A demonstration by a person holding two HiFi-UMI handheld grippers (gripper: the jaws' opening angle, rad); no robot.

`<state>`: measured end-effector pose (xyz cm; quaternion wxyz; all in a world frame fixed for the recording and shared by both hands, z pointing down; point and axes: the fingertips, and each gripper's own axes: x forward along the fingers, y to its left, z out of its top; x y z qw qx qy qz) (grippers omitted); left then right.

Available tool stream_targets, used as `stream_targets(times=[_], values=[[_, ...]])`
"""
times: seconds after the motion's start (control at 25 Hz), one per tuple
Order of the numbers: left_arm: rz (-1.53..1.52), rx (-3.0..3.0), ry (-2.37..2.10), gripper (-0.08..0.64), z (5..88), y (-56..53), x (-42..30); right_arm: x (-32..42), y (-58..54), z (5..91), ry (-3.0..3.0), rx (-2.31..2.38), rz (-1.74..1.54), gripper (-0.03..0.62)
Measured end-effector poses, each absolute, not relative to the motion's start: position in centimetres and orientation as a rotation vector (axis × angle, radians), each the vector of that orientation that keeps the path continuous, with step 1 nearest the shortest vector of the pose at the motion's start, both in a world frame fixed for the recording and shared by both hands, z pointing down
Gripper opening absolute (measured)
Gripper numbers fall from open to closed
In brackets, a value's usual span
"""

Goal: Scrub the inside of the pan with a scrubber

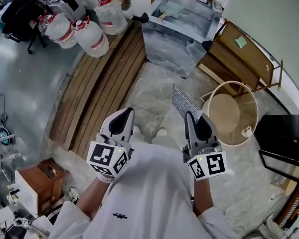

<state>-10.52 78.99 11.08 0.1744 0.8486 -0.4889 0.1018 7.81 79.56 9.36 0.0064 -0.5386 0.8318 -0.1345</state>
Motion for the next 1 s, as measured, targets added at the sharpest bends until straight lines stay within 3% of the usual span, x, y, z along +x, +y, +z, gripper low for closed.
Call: stream_targets(times=[0.52,0.72,1.0], values=[[0.364,2.402,-1.346,0.008,13.9,72.9,-6.5,12.1,72.9,11.8,2.579,-1.66,-0.496,0.071],[0.38,2.376,-1.291,0.008,16.5,67.8,-7.5,9.6,66.9,13.4,2.602,-1.663,-0.52,0.071],[0.32,2.334,-1.282,0.009,18.1,52.6,-12.8,3.2,52.8,13.1,2.669,-1.608,-0.579,0.071]])
